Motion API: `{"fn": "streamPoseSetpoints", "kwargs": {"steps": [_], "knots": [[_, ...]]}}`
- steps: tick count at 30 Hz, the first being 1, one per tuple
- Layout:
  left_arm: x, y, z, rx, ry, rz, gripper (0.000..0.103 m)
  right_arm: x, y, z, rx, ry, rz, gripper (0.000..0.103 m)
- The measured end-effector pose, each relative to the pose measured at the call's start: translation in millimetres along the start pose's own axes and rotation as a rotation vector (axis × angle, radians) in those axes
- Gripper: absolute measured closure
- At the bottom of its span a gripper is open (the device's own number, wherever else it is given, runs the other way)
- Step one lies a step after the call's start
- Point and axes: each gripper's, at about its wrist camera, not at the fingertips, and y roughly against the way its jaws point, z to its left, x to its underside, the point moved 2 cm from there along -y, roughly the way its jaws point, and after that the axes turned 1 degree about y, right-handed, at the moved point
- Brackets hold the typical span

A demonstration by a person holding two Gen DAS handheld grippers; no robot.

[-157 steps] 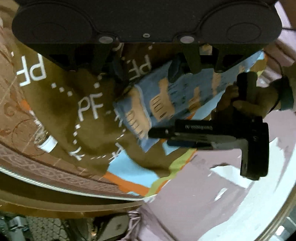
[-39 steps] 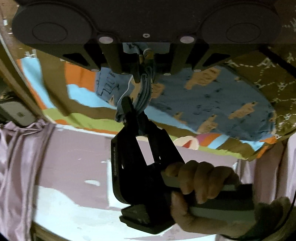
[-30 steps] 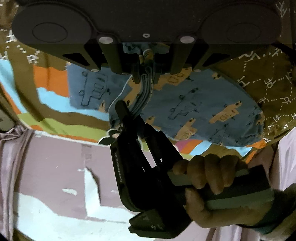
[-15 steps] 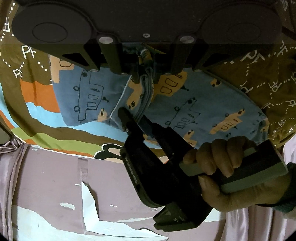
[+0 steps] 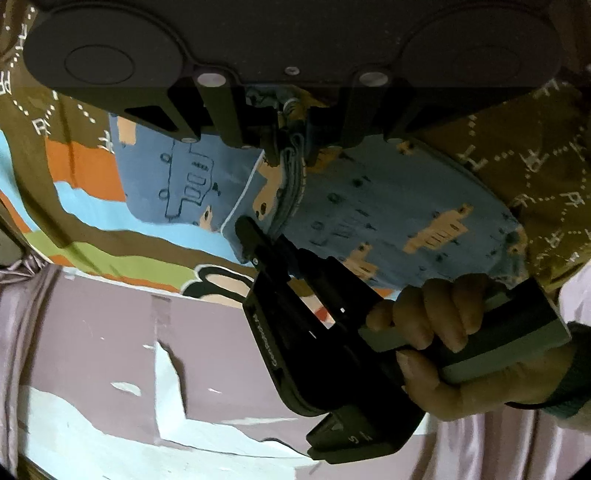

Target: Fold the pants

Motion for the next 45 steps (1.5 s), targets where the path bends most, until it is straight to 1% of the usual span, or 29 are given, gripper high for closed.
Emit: {"fn": "streamPoseSetpoints", "kwargs": {"steps": [6,17,24,27,29,30,31,32,33,34,35,36,38,39,40,41,42,43,44,45], "knots": [[5.5,25.9,23.1,-0.025,-0.019,-0.005,0.093,-12.6,-7.2,25.1,-0.05,0.016,0.001,0.09],[16.8,65.6,72.2,-0.038,0.013,-0.04,0.093,-29.2,-27.5,76.9,-0.122,0.064,0.004,0.09],[26.1,68.1,90.6,-0.064,0.014,-0.037,0.093,-27.1,-37.6,93.1,-0.146,0.076,0.03,0.09],[27.3,65.0,94.5,-0.072,0.012,-0.036,0.091,-24.3,-45.1,97.3,-0.15,0.091,0.049,0.088],[27.3,64.5,97.8,-0.072,0.028,-0.033,0.084,-21.5,-47.8,96.3,-0.168,0.084,0.048,0.078],[27.0,65.3,98.4,-0.069,0.033,-0.032,0.082,-20.9,-45.5,94.8,-0.185,0.079,0.04,0.075],[26.5,67.4,98.9,-0.07,0.033,-0.03,0.074,-20.9,-42.1,92.2,-0.204,0.079,0.033,0.065],[25.7,71.4,98.3,-0.085,0.028,-0.032,0.065,-21.3,-38.4,88.3,-0.221,0.077,0.025,0.049],[25.3,77.1,97.1,-0.108,0.019,-0.033,0.059,-21.3,-33.4,82.7,-0.236,0.075,0.011,0.042],[25.3,83.2,95.9,-0.13,0.011,-0.031,0.049,-21.7,-27.5,75.8,-0.238,0.078,-0.003,0.032],[26.0,92.7,94.1,-0.163,-0.003,-0.029,0.044,-22.9,-22.8,69.2,-0.235,0.091,-0.012,0.028],[27.2,100.9,92.4,-0.186,-0.014,-0.029,0.037,-24.8,-19.2,62.9,-0.224,0.111,-0.017,0.026],[32.6,119.6,86.7,-0.24,-0.044,-0.028,0.027,-29.7,-15.5,48.8,-0.189,0.167,-0.01,0.012],[36.6,128.3,82.4,-0.269,-0.065,-0.035,0.025,-33.4,-13.8,39.6,-0.175,0.192,-0.008,0.01],[41.5,136.8,77.9,-0.294,-0.094,-0.051,0.019,-37.1,-13.0,30.5,-0.166,0.203,-0.004,0.008],[49.5,145.1,70.9,-0.324,-0.134,-0.082,0.013,-41.9,-13.1,19.7,-0.163,0.205,0.011,0.006],[55.9,150.6,65.6,-0.347,-0.17,-0.112,0.01,-47.4,-14.3,8.4,-0.174,0.201,0.037,0.006],[64.4,153.9,59.4,-0.371,-0.208,-0.15,0.009,-54.7,-17.3,-2.2,-0.197,0.194,0.074,0.008],[75.3,154.8,52.5,-0.39,-0.246,-0.203,0.009,-60.0,-21.6,-11.3,-0.236,0.187,0.112,0.016],[83.3,154.4,47.8,-0.392,-0.259,-0.249,0.009,-66.2,-25.8,-17.3,-0.273,0.186,0.151,0.022]]}}
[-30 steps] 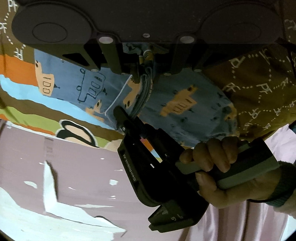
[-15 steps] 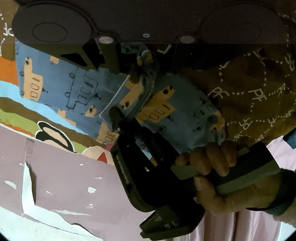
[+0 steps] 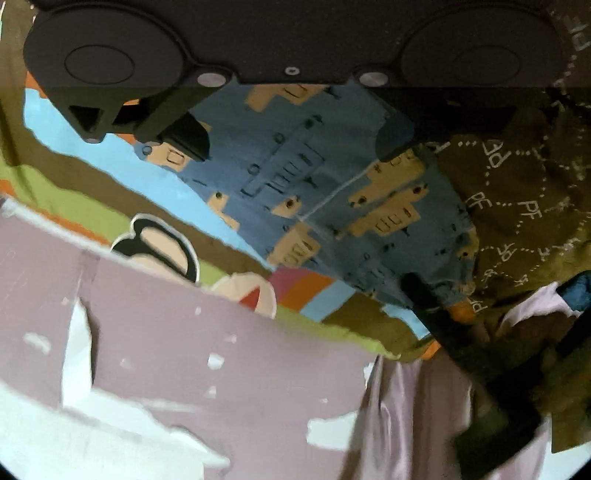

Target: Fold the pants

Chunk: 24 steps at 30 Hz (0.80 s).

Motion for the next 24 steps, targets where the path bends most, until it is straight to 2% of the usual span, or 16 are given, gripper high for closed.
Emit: {"fn": "streamPoseSetpoints", "kwargs": {"steps": [2,4,6,8,11,13,15,17,19,21,24], "knots": [[16.2,1.3,-10.3,0.032,0.079,-0.114,0.017,-13.2,-7.4,-11.9,-0.068,0.025,0.084,0.042],[27.1,-6.1,-14.6,0.111,0.201,-0.167,0.022,-23.8,-16.8,-16.6,-0.123,0.046,0.145,0.057],[35.7,-16.1,-18.3,0.177,0.3,-0.157,0.027,-35.4,-32.5,-16.3,-0.173,0.032,0.196,0.063],[42.5,-18.3,-22.6,0.213,0.307,-0.162,0.028,-44.4,-50.6,-14.0,-0.22,-0.009,0.209,0.069],[51.5,-20.9,-28.4,0.232,0.275,-0.148,0.03,-46.5,-69.3,-8.8,-0.292,0.006,0.162,0.072],[58.4,-26.6,-30.6,0.248,0.277,-0.114,0.032,-43.2,-82.2,-8.3,-0.305,0.006,0.144,0.073],[66.2,-34.0,-31.5,0.275,0.288,-0.085,0.032,-39.7,-98.1,-16.4,-0.306,-0.085,0.161,0.073],[73.2,-46.2,-31.2,0.26,0.284,-0.044,0.033,-38.6,-108.8,-19.4,-0.307,-0.132,0.161,0.073],[80.2,-56.3,-28.9,0.233,0.285,-0.015,0.042,-41.6,-110.1,-17.5,-0.316,-0.103,0.146,0.072],[85.2,-54.7,-25.4,0.237,0.284,-0.035,0.045,-43.6,-105.5,-26.6,-0.274,-0.106,0.096,0.072],[87.3,-52.5,-19.3,0.244,0.306,-0.028,0.05,-41.1,-103.8,-60.2,-0.137,-0.24,0.064,0.075]]}}
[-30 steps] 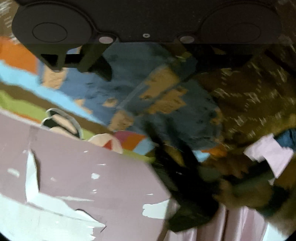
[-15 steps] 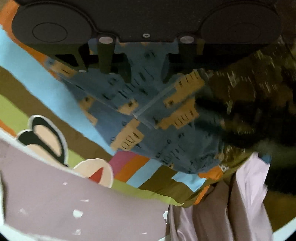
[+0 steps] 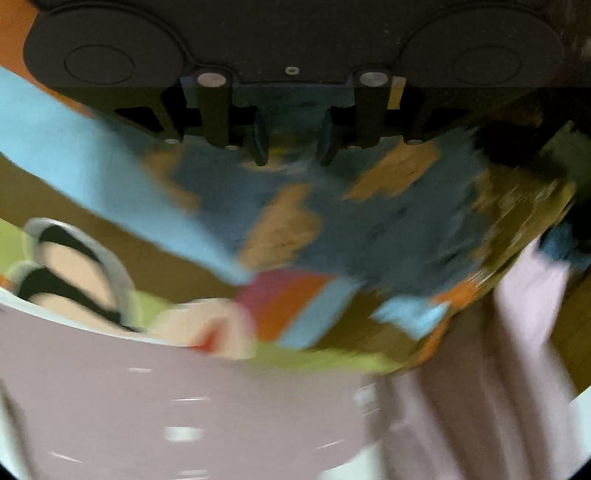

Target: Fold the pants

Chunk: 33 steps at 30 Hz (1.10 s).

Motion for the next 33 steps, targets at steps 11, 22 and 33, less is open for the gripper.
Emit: {"fn": "streamPoseSetpoints", "kwargs": {"steps": [11,22,33], "knots": [[-14.9,18.2,-18.7,0.086,-0.005,-0.136,0.047,12.2,-5.7,36.1,-0.126,0.119,0.037,0.074],[-5.6,2.9,-8.2,0.052,0.037,-0.028,0.058,3.2,3.7,41.9,0.01,0.183,-0.067,0.073],[22.0,93.5,41.9,-0.283,0.154,-0.296,0.029,44.3,33.1,90.9,0.036,0.4,-0.119,0.053]]}}
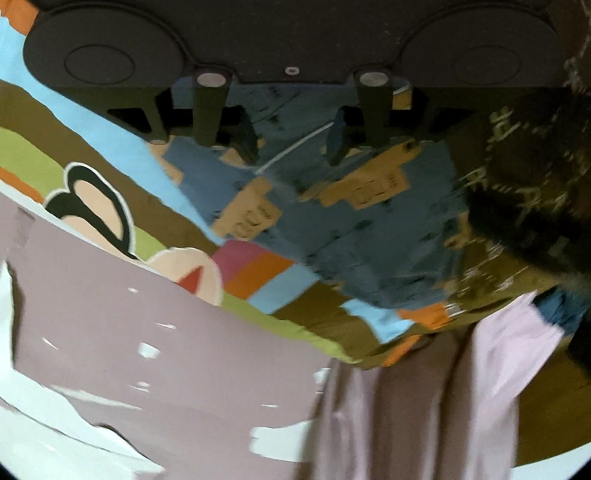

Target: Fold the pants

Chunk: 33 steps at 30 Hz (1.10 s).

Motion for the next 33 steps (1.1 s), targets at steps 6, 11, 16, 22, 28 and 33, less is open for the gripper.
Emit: {"fn": "streamPoseSetpoints", "kwargs": {"steps": [6,11,16,22,28,33], "knots": [[-24.5,8.1,62.2,-0.068,0.238,-0.094,0.037,2.7,-7.8,10.5,-0.027,-0.017,0.055,0.052],[-41.1,-16.4,94.9,-0.003,0.348,-0.004,0.032,8.3,-16.5,8.4,-0.035,-0.072,0.102,0.051],[-43.4,-31.3,111.3,0.081,0.441,-0.012,0.017,12.5,-18.5,10.5,-0.039,-0.072,0.111,0.049],[-47.1,-40.7,116.8,0.126,0.458,-0.036,0.014,12.9,-21.0,9.1,-0.052,-0.08,0.114,0.046],[-38.6,-35.6,112.1,0.021,0.408,-0.087,0.051,13.7,-21.6,8.9,-0.059,-0.081,0.115,0.045],[-35.6,-30.8,111.8,-0.038,0.429,-0.097,0.069,14.2,-22.7,9.2,-0.062,-0.082,0.117,0.043]]}}
